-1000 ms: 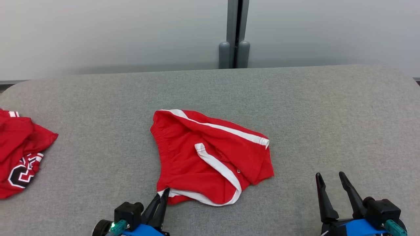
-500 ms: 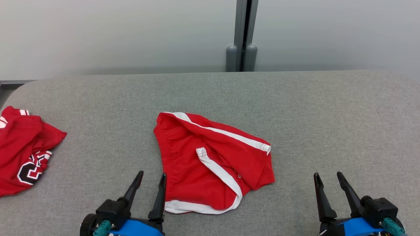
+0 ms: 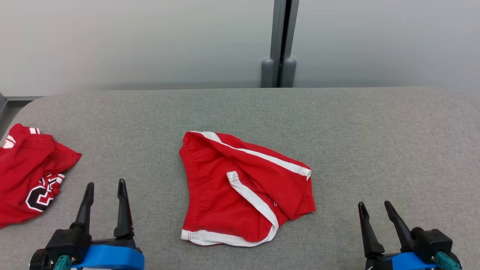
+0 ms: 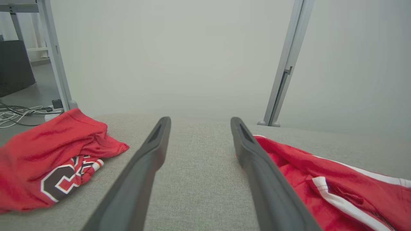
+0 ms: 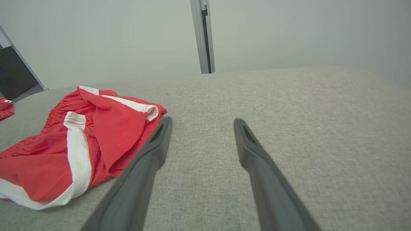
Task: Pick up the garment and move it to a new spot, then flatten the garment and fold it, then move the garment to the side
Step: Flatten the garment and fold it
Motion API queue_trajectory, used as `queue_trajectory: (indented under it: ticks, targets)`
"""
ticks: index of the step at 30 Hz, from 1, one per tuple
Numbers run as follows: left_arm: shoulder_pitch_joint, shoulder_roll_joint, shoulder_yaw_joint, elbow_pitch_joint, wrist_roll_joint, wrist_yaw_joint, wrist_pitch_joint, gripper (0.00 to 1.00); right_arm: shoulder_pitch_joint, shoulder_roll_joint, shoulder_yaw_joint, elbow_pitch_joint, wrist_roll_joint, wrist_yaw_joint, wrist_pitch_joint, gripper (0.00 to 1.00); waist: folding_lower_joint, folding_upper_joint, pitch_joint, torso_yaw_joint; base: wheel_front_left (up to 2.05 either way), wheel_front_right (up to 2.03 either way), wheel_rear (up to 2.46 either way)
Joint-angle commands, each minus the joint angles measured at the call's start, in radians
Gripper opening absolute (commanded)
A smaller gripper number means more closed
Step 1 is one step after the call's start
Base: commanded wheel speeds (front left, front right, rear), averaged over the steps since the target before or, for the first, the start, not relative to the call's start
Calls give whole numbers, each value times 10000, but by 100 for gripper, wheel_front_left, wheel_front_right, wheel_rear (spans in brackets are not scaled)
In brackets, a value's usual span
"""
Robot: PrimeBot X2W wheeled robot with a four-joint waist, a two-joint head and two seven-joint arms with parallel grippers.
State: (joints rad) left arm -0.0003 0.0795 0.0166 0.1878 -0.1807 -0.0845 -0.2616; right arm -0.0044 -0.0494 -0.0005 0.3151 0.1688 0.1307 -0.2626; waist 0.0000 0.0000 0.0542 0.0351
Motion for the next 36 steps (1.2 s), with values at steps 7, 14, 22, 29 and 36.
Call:
queue_trajectory:
  ticks: [7, 14, 22, 29, 36]
  targets:
    - [-33, -121, 383, 160, 347, -149, -51, 100, -100, -20, 141, 277, -144, 3, -32, 100, 0, 0, -6, 91, 0, 0, 0]
    - [-270, -249, 272, 244, 414, -269, -51, 100, -1238, -23, 705, 899, -403, 1, -31, 100, 0, 0, 117, 344, 0, 0, 0]
    - [-489, -288, 124, 336, 277, -344, -51, 100, -2796, -27, 1275, 2600, -559, 3, -32, 100, 0, 0, 397, 836, 0, 0, 0]
    - [-682, -296, -128, 405, 15, -367, -51, 100, -3771, -188, 1383, 4103, -518, 3, -32, 100, 0, 0, 792, 1282, 0, 0, 0]
    - [-852, -295, -319, 496, -117, -327, -51, 100, -4365, -278, 1474, 5040, -532, 3, -32, 100, 0, 0, 986, 1584, 0, 0, 0]
